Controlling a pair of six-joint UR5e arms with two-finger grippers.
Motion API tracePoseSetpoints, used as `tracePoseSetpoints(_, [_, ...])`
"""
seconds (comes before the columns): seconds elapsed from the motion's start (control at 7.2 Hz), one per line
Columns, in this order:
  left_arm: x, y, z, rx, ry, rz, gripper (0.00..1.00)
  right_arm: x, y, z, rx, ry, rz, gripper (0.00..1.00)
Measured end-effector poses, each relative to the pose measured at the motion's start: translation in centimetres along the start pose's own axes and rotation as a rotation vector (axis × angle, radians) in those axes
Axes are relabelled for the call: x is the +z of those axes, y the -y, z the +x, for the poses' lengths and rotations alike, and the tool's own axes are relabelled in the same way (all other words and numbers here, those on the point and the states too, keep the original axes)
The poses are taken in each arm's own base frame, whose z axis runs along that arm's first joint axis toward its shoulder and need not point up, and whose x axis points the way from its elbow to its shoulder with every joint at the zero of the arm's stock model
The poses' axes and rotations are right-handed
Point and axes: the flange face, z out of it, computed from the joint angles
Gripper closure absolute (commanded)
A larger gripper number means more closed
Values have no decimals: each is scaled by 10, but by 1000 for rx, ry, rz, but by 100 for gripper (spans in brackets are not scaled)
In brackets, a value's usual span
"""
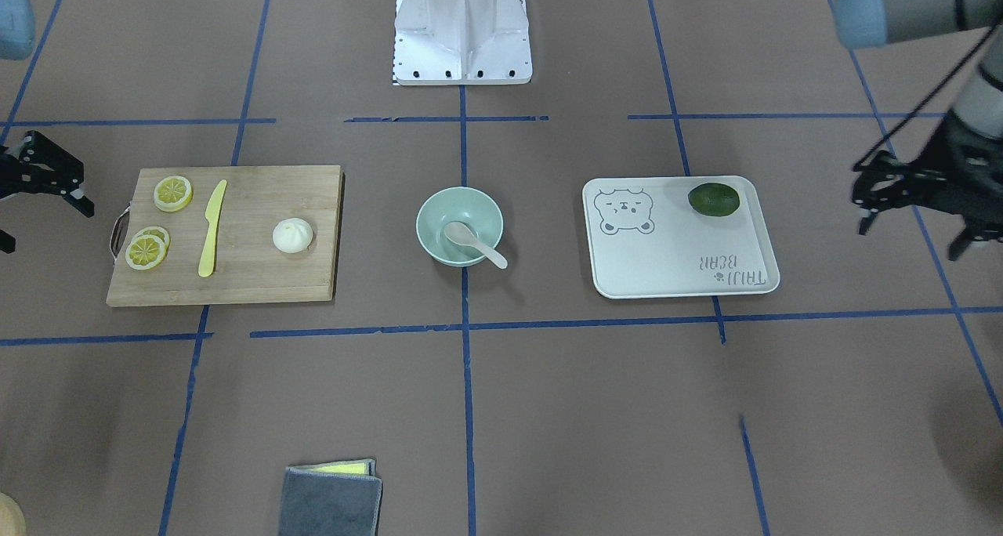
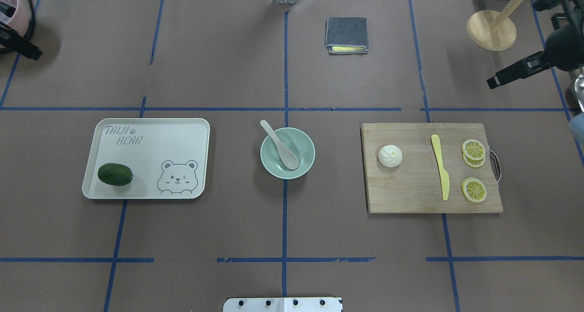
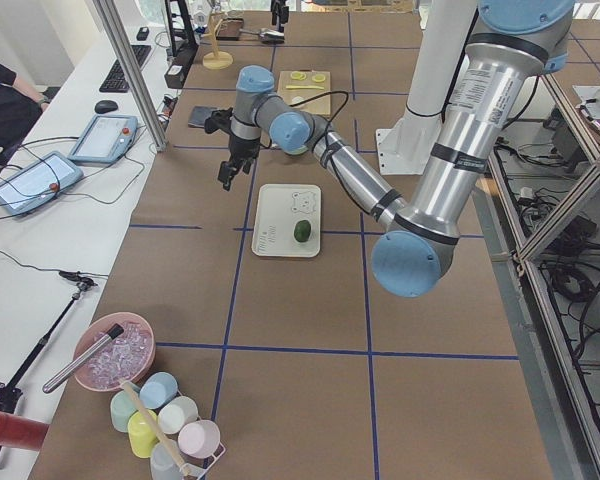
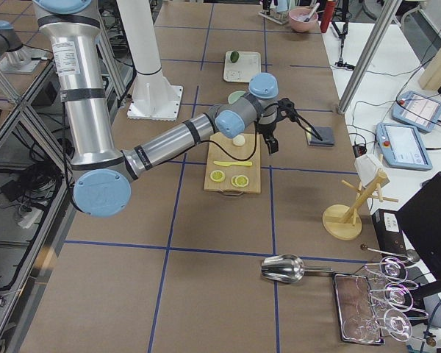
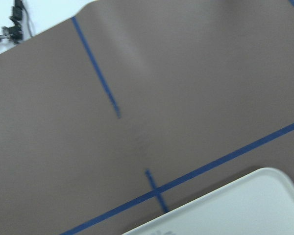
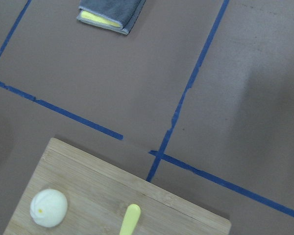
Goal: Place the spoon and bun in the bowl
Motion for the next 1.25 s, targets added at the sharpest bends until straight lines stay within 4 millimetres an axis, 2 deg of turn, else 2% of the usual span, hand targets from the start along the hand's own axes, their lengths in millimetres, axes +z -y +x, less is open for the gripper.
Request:
tracePoseSetpoints(0.14, [11,-40,-72,11,-15,-48,0,10,8,-24,21,-2,3,0])
tracePoseSetpoints(0.28, [23,-82,-128,-25,-23,-91,0,21,14,-48,41,-3,3,0])
tracePoseSetpoints(0.42, [34,-131,-169,-95,-31,-129,0,33,16,-69,61,-2,-2,0])
tracePoseSetpoints(0.56, [41,-185,-196,-159,-36,-151,0,45,14,-91,80,0,-14,0])
tracePoseSetpoints(0.69, [45,-239,-210,-203,-41,-162,0,56,7,-114,92,-14,-27,0])
tracePoseSetpoints(0.83, [43,-272,-208,-233,-60,-164,0,69,-3,-131,95,-48,-34,0])
tracePoseSetpoints(0.97, [35,-283,-198,-262,-95,-152,0,83,-13,-137,93,-85,-41,0])
tracePoseSetpoints(1.25, [24,-281,-185,-318,-137,-130,0,113,-30,-135,88,-148,-65,1])
